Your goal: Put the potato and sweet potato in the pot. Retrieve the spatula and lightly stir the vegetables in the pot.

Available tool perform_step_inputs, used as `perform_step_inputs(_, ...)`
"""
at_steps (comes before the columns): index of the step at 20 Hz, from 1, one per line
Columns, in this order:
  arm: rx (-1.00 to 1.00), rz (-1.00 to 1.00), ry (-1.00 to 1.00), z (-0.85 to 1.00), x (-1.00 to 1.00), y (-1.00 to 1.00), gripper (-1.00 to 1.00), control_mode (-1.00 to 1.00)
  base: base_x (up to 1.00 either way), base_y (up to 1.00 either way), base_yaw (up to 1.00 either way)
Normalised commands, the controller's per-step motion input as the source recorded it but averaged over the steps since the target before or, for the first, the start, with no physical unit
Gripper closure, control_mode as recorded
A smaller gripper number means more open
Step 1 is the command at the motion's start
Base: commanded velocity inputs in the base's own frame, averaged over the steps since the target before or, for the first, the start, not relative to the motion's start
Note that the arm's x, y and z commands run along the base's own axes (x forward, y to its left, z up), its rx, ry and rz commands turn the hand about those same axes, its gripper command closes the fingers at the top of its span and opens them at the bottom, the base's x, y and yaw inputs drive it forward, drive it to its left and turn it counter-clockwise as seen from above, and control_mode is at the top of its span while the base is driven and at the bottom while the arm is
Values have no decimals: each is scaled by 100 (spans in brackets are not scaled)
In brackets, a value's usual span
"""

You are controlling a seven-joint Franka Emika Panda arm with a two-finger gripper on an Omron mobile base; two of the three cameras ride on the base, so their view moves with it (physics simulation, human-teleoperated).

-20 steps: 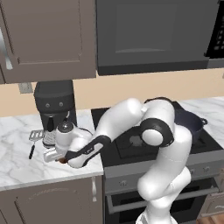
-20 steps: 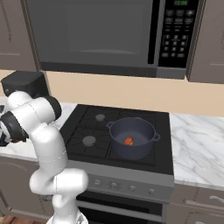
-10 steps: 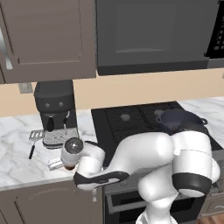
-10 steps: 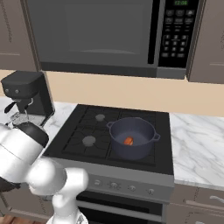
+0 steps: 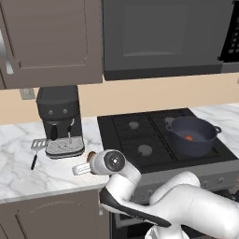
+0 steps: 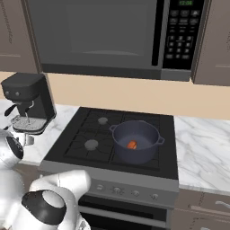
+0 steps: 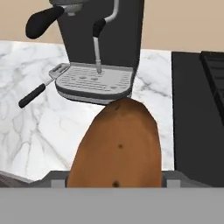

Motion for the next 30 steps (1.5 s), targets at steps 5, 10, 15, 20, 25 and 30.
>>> perform_step_inputs(5, -1, 0, 0, 88, 0, -82, 100, -100, 0, 0, 0)
perform_step_inputs(10, -5, 0, 2, 73, 7, -91, 100, -100, 0, 0, 0)
perform_step_inputs(15, -16, 0, 8, 27, 25, -90, 100, -100, 0, 0, 0)
perform_step_inputs(20, -26, 0, 22, 20, 22, -81, 100, -100, 0, 0, 0)
perform_step_inputs(25, -21, 0, 30, 36, 8, -71, 100, -100, 0, 0, 0)
perform_step_inputs(30, 0, -1, 3, 0, 0, -50, 100, -100, 0, 0, 0)
